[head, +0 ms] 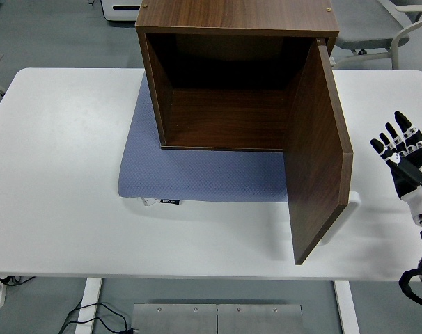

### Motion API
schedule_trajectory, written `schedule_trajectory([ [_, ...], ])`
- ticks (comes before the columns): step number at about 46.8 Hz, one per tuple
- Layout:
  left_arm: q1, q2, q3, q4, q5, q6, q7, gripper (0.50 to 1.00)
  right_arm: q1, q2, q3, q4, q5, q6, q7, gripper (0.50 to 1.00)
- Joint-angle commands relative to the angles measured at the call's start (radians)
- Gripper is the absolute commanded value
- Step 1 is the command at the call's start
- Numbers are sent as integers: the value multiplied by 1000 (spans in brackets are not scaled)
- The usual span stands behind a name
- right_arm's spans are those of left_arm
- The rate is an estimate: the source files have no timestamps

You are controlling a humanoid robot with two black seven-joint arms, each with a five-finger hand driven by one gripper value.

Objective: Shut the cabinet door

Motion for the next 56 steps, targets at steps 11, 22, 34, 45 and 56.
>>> schedule_trajectory([
  [11, 0, 0, 0, 0, 0, -1, 0, 1000, 0, -2, 0, 1, 0, 0, 0, 1000],
  [22, 0, 0, 0, 0, 0, -1, 0, 1000, -11, -6, 0, 1, 0, 3, 0, 1000],
  [34, 0, 0, 0, 0, 0, -1, 0, 1000, -11, -6, 0, 1, 0, 3, 0, 1000],
  [45, 0, 0, 0, 0, 0, 1, 0, 1000, -5, -8, 0, 1, 0, 1, 0, 1000],
  [56, 0, 0, 0, 0, 0, -1, 0, 1000, 2, -6, 0, -1, 0, 1, 0, 1000],
])
